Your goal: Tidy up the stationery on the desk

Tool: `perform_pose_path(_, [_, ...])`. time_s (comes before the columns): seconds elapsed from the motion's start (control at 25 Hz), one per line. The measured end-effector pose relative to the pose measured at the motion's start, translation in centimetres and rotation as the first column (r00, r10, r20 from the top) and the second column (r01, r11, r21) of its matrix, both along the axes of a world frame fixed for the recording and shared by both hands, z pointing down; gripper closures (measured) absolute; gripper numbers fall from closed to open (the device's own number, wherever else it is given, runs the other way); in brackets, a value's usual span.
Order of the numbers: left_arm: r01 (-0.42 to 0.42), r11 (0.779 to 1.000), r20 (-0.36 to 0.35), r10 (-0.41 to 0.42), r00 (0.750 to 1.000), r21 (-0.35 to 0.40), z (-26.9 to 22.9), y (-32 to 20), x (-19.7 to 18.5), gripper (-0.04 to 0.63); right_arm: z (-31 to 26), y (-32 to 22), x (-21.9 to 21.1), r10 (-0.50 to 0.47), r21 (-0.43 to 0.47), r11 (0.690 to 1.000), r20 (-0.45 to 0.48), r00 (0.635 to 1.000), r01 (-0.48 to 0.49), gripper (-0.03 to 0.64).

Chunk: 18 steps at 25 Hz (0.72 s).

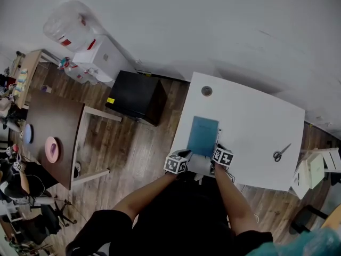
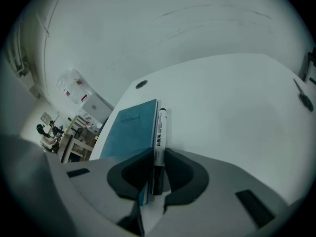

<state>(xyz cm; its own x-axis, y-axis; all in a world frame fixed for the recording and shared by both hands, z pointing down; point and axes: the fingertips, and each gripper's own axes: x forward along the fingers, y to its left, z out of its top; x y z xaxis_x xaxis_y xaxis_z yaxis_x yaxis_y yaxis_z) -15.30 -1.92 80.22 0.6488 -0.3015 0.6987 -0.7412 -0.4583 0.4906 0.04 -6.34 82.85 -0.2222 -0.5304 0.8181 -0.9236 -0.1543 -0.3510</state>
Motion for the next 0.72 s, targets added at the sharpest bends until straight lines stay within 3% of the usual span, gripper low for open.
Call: perform_pose_path(0.72, [-0.012, 0.999, 0.0, 0.012, 1.0, 0.035, -0.6, 1.3, -2.1, 0.561, -0.5, 0.5, 0.0, -0.019, 0.049, 0.999, 0.022, 1.0, 0.018, 0.532])
